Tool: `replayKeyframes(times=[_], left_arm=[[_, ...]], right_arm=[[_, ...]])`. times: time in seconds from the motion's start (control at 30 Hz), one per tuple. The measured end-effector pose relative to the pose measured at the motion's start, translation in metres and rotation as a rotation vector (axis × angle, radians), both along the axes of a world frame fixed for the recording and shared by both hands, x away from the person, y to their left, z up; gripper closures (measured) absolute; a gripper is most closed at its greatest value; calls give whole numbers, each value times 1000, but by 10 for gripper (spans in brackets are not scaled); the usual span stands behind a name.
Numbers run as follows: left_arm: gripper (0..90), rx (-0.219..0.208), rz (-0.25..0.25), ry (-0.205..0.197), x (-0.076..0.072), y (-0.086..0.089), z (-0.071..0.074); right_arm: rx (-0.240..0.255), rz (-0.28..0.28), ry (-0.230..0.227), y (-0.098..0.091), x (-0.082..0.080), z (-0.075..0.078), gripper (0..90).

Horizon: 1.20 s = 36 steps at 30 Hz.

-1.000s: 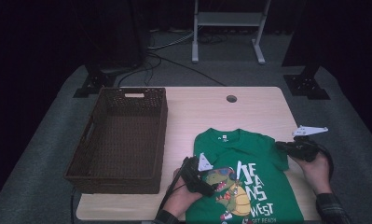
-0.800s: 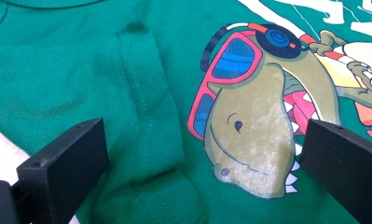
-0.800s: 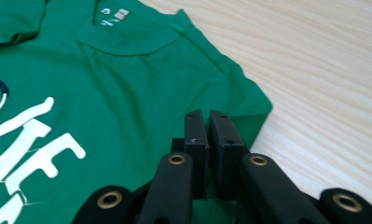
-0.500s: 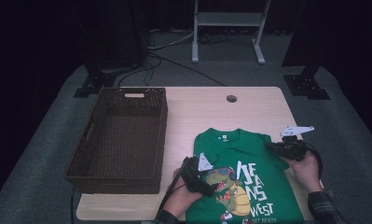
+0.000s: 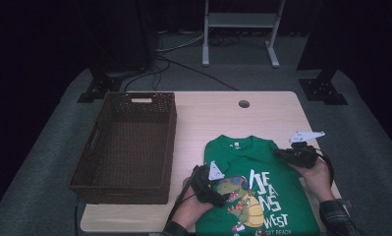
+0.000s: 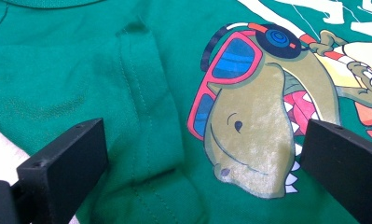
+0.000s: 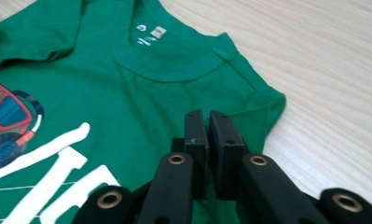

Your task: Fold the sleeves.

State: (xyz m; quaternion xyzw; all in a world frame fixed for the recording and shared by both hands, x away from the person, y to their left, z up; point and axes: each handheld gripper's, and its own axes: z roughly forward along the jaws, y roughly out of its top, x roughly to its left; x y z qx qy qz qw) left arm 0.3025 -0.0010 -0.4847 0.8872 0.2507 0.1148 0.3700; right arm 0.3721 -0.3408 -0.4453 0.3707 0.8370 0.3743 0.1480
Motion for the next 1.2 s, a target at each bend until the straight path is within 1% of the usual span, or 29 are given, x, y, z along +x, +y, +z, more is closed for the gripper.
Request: replayKeyframes(times=[0.17, 0.43, 0.57, 0.77, 0.97, 1.03, 1.07, 1.13, 1.2], left_arm=[[0, 0, 0, 0, 0, 0, 0], [0, -1, 0, 0, 0, 0, 0], [0, 0, 0, 0, 0, 0, 0], [0, 0, 0, 0, 0, 0, 0], [0, 0, 0, 0, 0, 0, 0], [0, 0, 0, 0, 0, 0, 0], [0, 0, 0, 0, 0, 0, 0], [0, 0, 0, 0, 0, 0, 0], [0, 0, 0, 0, 0, 0, 0]], right_arm=[[-5, 15, 0, 7, 0, 2, 875], [2, 39, -3, 19, 2, 5, 875], [-6, 46, 10, 26, 3, 1, 874], [-21, 56, 26, 30, 5, -7, 873], [-11, 56, 28, 30, 6, -10, 858], [1, 57, 27, 29, 6, -11, 779], [10, 57, 30, 29, 7, -11, 723], [15, 51, 14, 29, 6, -10, 607], [36, 54, 17, 28, 6, -9, 489]])
